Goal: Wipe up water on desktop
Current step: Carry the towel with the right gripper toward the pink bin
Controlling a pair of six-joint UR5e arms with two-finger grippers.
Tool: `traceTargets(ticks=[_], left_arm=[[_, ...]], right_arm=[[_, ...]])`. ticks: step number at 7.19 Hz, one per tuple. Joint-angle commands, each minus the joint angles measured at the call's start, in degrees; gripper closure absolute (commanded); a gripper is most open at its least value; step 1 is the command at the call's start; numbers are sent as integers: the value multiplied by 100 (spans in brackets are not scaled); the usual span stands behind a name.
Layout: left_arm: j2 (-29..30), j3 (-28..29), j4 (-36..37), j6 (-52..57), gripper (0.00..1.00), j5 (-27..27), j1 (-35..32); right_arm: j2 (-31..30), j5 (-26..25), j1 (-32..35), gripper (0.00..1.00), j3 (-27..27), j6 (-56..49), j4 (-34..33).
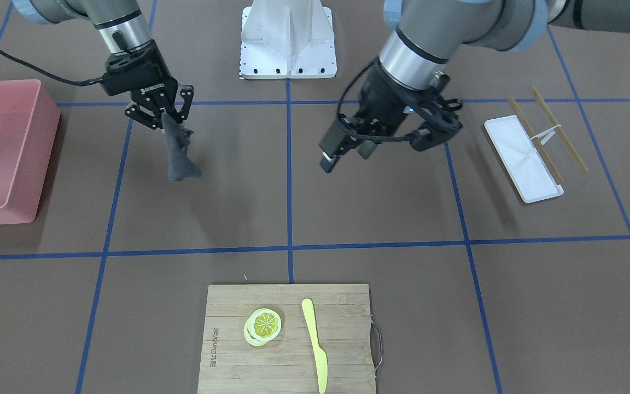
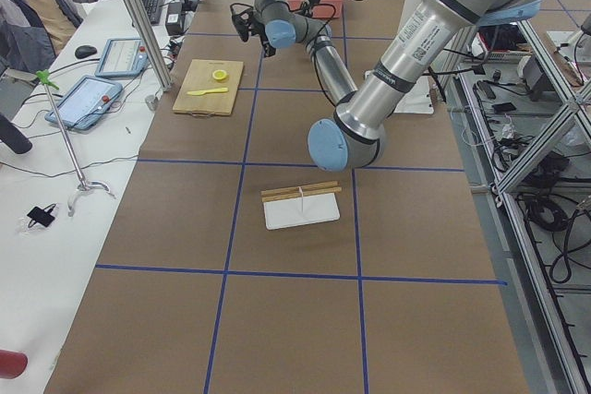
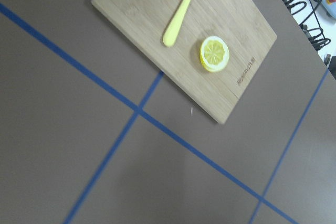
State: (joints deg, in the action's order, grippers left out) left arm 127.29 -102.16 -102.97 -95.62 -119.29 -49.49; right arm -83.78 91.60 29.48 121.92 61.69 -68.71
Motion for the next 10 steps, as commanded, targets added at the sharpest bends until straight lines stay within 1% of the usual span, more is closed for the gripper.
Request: traceTargets(ticks=[1, 2, 3, 4, 5, 6, 7, 8, 9, 10], left_arm=[[-1095, -93, 23, 1881, 2, -24, -761], [-1675, -302, 23, 2811, 2, -24, -895], [-2020, -452, 23, 3343, 2, -33, -1113], [-2224, -463, 40, 3809, 2, -137, -1377], [-2478, -463, 32, 4519, 2, -286, -1632], [-2724, -454, 32, 5274, 2, -305, -1834], [-2927, -454, 32, 5795, 2, -314, -2054], [-3138, -402, 32, 6496, 2, -427, -2308], [-3297, -349, 32, 6921, 2, -455, -2502], [-3403, -348, 14, 7038, 2, -455, -2513]], right_arm=[[-263, 708, 129, 100, -142, 71, -777], [208, 1232, 111, 100, -282, 80, -1576], [848, 1777, 85, 100, -553, 237, -2123], [1420, 1800, -316, 100, -747, 960, -2285], [2122, 1800, -520, 100, -1254, 1594, -2244], [2616, 1809, -617, 100, -1642, 1635, -2217], [2699, 1818, -679, 100, -1654, 1636, -2252], [2161, 1887, -462, 100, -1411, 1531, -2252], [1172, 2184, -77, 100, -947, 938, -2200], [179, 2465, 483, 100, -594, 36, -2199]])
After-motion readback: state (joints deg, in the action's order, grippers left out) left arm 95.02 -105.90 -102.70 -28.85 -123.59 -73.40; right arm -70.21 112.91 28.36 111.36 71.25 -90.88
